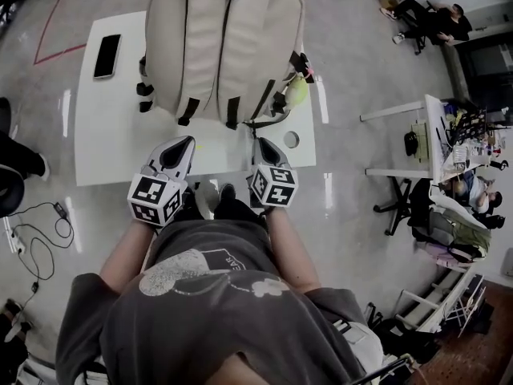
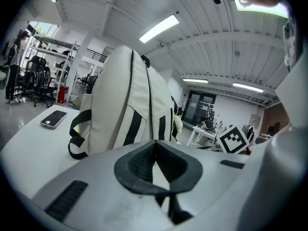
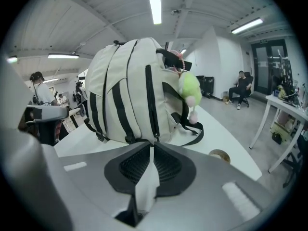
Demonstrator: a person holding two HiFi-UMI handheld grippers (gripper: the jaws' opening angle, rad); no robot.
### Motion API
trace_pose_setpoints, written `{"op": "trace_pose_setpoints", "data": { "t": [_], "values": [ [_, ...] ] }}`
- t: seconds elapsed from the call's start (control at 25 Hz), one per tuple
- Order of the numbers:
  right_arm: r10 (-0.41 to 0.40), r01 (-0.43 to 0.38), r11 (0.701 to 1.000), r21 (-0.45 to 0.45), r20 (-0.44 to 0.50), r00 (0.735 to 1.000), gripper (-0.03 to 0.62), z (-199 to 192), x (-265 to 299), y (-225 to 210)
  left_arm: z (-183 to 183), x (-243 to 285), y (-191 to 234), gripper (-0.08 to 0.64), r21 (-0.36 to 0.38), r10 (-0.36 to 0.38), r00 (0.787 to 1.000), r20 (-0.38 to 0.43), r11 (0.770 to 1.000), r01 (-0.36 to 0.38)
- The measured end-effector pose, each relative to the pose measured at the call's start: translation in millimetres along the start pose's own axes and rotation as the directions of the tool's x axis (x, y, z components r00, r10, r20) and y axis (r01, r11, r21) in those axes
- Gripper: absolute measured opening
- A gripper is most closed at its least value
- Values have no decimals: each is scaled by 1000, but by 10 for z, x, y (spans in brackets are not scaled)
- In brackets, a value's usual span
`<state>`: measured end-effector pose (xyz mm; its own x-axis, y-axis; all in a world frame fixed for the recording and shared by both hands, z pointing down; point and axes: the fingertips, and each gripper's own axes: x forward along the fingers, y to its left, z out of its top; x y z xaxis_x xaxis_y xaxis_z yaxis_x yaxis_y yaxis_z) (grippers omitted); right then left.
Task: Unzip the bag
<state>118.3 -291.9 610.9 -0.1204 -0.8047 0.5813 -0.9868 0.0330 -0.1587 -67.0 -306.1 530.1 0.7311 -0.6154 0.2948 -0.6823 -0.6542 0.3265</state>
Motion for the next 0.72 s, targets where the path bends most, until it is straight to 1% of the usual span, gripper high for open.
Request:
{"op": "trace_pose_setpoints", "data": {
  "t": [0.16, 0.36, 0.52, 0.72],
  "values": [
    [46, -46, 998, -51, 9, 999, 0, 48, -49, 153, -1, -41, 29, 6, -18, 14, 1000, 20, 1000, -14],
    [103, -101, 993, -57, 25, 994, 0, 50, -120, 220, -51, -67, -70, 6, -32, 35, 999, 24, 999, -34],
    [136, -134, 990, -49, 52, 989, 0, 20, -278, 161, -83, -103, -271, 6, -21, 63, 998, 28, 998, -63],
    [187, -182, 982, -55, 86, 979, 0, -37, -622, -63, -206, -149, -679, 6, -12, 100, 995, 29, 995, -100]
  ]
}}
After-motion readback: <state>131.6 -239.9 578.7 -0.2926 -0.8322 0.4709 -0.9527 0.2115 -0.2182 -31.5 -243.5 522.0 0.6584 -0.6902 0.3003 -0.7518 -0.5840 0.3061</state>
